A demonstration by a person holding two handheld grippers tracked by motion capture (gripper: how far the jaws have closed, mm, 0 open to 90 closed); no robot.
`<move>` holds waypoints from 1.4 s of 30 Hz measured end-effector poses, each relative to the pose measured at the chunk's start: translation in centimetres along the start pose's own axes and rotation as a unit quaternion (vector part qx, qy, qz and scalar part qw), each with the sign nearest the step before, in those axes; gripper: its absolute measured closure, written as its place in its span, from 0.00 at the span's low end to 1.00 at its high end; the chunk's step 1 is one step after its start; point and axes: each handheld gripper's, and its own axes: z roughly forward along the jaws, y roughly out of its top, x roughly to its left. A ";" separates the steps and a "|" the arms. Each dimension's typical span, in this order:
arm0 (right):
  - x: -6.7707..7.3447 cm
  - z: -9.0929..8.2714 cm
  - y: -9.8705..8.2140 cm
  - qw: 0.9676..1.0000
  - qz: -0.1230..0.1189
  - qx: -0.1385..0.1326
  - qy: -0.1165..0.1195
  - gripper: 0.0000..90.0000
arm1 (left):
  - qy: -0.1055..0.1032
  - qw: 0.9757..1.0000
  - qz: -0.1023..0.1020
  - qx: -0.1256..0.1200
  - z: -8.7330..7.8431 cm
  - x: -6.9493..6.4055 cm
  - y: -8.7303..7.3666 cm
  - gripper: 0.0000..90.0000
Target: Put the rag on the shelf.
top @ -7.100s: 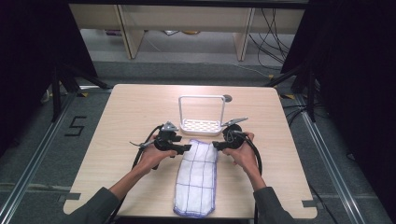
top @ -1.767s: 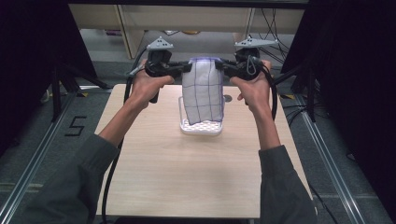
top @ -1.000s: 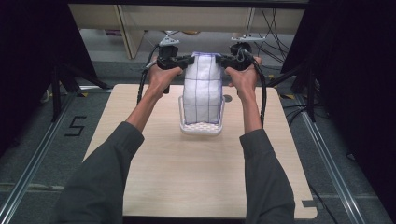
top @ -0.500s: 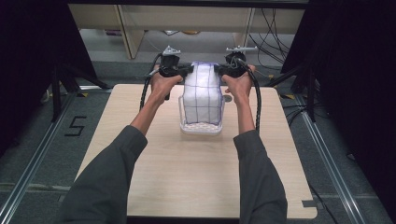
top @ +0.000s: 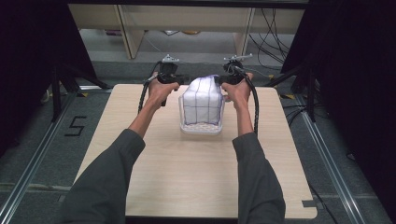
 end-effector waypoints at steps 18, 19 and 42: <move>-0.7 1.2 -0.3 0.999 -0.011 0.038 -0.018 0.76 | 0.004 0.999 -0.002 0.032 -1.6 0.8 -0.2 0.86; -0.7 1.1 -0.2 0.999 -0.013 0.043 -0.017 0.74 | 0.008 1.000 -0.009 0.026 -1.6 0.8 -0.3 0.84; -0.2 -3.6 -0.3 0.999 -0.033 0.023 -0.018 0.53 | 0.006 0.997 -0.037 0.073 -5.6 1.2 -1.6 0.49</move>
